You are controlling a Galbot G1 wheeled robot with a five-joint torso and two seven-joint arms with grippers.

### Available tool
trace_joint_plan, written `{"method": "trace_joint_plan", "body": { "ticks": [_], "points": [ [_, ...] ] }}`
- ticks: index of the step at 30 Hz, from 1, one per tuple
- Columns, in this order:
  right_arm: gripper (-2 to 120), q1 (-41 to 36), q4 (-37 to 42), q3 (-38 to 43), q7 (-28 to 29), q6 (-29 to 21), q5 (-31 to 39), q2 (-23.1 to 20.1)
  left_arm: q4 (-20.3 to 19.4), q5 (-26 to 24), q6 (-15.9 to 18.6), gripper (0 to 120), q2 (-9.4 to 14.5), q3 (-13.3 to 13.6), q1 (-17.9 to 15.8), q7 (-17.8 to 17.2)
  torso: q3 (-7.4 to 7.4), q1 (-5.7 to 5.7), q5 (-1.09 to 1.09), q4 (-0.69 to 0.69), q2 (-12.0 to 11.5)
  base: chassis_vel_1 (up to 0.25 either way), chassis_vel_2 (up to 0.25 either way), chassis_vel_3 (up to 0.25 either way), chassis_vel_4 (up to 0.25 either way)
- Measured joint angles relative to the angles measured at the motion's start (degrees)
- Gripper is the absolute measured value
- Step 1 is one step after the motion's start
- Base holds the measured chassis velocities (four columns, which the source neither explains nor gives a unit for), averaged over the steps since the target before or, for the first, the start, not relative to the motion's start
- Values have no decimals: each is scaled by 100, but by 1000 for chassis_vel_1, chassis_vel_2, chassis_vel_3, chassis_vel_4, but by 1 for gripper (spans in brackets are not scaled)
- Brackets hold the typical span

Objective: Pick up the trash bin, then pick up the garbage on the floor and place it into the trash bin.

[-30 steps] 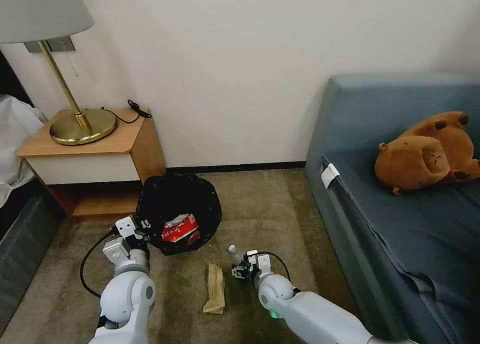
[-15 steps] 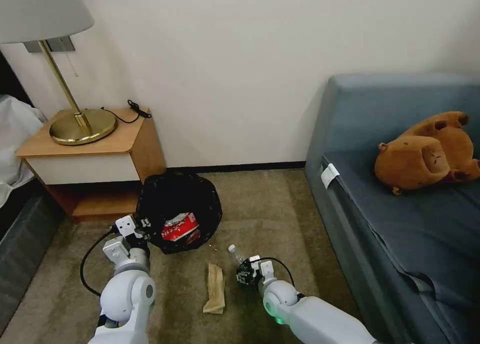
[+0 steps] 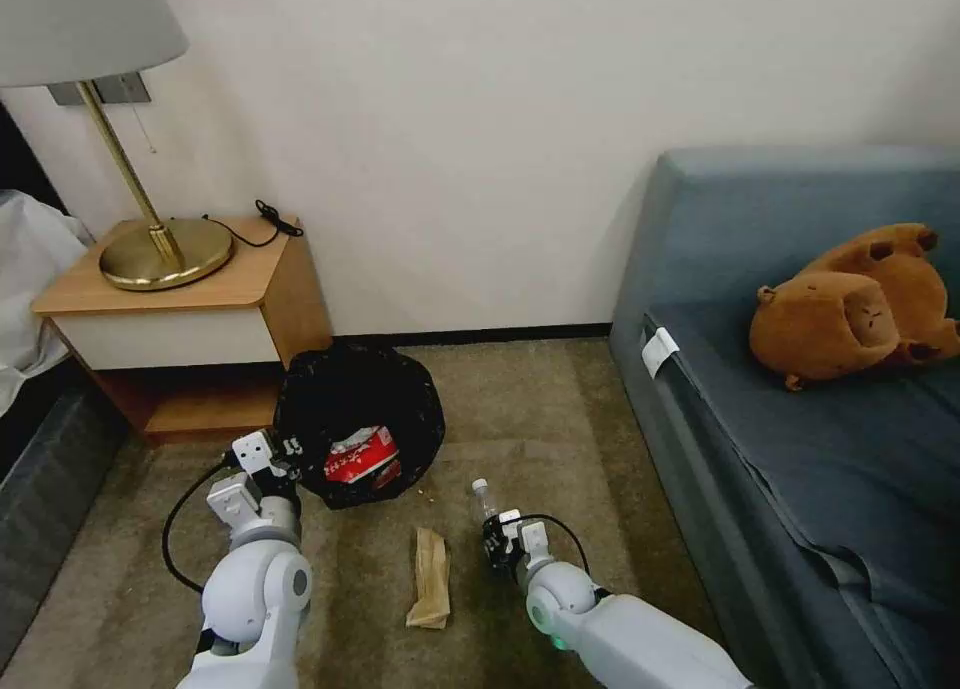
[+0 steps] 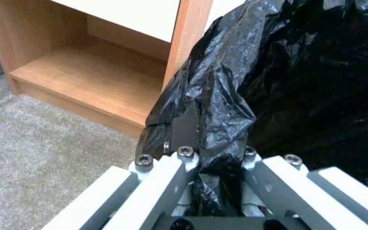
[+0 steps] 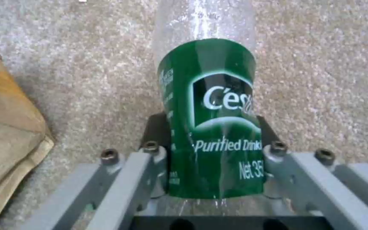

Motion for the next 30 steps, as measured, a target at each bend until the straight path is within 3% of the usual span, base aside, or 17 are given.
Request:
{"method": "trace_joint_plan", "body": {
  "ticks": [10,17,21,30],
  "points": [
    [22,-28,135,499,-52,118,-73,-2,45,-5,-3,3,0,-5,-28,1,0,0,1,0,0,0,0,0,0],
    [22,-162,708,1264,-34,251,-177,-117,234,-52,-15,3,41,2,-126,16,1,0,0,0,0,0,0,0,0],
    [22,-304,1398,1840,4,488,-596,-215,354,-78,-16,3,70,20,-187,29,0,0,1,0,0,0,0,0,0],
    [22,-278,2383,2105,5,1001,-1571,-336,524,-14,-28,3,13,150,-235,38,0,0,0,0,0,0,0,0,0]
  ]
}}
